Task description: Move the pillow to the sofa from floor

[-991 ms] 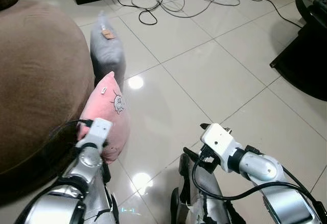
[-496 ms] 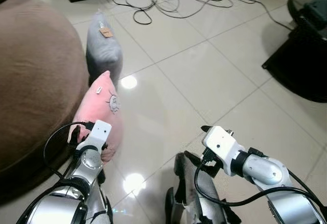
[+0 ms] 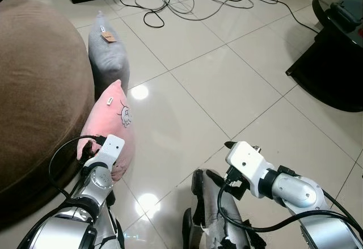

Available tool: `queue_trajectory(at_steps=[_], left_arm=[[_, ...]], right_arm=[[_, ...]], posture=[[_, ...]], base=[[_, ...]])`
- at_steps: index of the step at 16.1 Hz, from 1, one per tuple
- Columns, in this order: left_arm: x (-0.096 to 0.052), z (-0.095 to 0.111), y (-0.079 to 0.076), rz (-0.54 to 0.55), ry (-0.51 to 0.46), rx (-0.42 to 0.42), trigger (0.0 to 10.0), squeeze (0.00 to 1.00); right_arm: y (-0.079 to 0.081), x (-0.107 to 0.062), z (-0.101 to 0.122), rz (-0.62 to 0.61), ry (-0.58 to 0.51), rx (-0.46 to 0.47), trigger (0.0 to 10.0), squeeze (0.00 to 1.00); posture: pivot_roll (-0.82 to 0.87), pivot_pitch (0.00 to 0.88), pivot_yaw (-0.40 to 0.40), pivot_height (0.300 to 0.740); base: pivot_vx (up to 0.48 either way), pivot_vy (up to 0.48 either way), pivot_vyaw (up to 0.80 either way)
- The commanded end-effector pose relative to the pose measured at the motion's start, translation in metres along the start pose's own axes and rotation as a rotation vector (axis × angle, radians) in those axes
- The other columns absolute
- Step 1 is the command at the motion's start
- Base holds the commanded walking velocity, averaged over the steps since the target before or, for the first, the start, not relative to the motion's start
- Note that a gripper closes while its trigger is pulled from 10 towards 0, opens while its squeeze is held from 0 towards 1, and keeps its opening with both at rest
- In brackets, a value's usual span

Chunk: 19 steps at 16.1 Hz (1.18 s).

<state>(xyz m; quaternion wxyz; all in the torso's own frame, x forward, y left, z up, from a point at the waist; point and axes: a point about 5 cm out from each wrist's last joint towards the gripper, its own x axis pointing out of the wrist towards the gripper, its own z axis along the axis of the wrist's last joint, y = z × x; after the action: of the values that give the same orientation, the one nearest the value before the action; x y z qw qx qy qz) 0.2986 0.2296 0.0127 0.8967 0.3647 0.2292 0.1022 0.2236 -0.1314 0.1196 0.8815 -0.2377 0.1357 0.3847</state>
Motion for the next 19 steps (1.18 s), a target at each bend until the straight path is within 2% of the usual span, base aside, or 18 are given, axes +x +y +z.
queue_trajectory(at_steps=[1, 19], left_arm=[[-0.0041, -0.0057, -0.0076, -0.014, 0.017, 0.023, 0.0, 0.0], [-0.0029, -0.007, -0.0058, -0.038, 0.033, 0.013, 0.0, 0.0]], right_arm=[[0.0014, -0.0049, -0.003, 0.014, 0.018, 0.008, 10.0, 0.0], [-0.0012, 0.0026, -0.0005, 0.013, -0.018, 0.006, 10.0, 0.0]], posture=[[-0.29, 0.203, -0.242, 0.55], [-0.26, 0.18, -0.223, 0.55]], base=[[0.0, 0.0, 0.0], [0.0, 0.0, 0.0]])
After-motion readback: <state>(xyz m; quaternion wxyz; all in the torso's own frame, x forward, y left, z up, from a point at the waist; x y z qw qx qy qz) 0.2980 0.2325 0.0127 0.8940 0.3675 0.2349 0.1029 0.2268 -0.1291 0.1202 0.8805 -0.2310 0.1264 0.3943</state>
